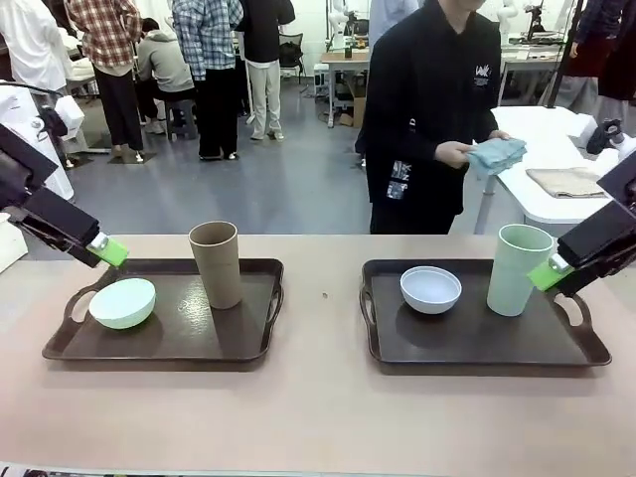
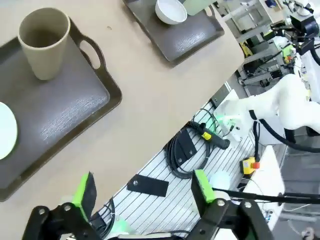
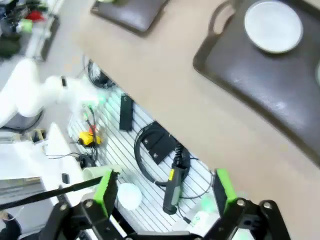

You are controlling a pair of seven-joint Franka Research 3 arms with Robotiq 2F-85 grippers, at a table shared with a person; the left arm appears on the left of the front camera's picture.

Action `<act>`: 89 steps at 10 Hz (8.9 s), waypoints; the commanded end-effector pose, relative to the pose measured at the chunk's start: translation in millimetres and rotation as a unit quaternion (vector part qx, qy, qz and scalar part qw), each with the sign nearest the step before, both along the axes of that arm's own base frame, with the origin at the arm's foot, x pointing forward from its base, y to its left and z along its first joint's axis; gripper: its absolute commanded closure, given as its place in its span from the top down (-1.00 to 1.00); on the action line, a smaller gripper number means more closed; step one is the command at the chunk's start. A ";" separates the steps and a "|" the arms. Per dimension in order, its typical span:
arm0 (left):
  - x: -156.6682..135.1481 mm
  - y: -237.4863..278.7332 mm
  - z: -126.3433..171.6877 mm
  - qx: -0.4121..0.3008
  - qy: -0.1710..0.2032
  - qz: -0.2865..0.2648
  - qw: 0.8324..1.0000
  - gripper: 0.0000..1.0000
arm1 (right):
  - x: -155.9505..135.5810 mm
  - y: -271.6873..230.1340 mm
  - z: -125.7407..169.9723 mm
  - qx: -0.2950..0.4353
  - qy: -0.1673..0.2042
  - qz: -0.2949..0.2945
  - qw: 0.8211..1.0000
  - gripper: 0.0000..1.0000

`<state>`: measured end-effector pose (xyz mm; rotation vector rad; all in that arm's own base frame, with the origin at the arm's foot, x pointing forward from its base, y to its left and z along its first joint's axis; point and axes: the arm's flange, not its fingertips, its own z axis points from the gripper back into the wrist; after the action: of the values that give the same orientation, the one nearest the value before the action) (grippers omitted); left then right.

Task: Set up a tray with a mat and arrange the tableware.
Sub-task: Pick up the Picnic Bowl and Reusable plastic cup from the Handle tray in front of the human's position and hold them in the air.

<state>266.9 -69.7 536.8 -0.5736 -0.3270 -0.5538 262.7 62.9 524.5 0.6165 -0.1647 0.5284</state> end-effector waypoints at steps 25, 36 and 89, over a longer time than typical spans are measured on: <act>88.0 93.8 -98.2 -0.360 0.186 0.124 0.906 1.00 | 53.0 -84.1 -64.5 0.419 0.129 -0.047 0.897 1.00; 88.0 93.8 -98.2 -0.360 0.186 0.124 0.906 1.00 | 53.0 -84.1 -64.5 0.419 0.129 -0.047 0.897 1.00; 199.7 104.8 -131.4 0.223 0.145 0.273 0.924 1.00 | 301.7 341.8 -145.5 0.227 -0.311 0.417 0.823 1.00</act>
<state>474.8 40.1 402.6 -0.1507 -0.0855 0.0024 554.3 391.1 375.0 0.9456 -0.6941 1.5640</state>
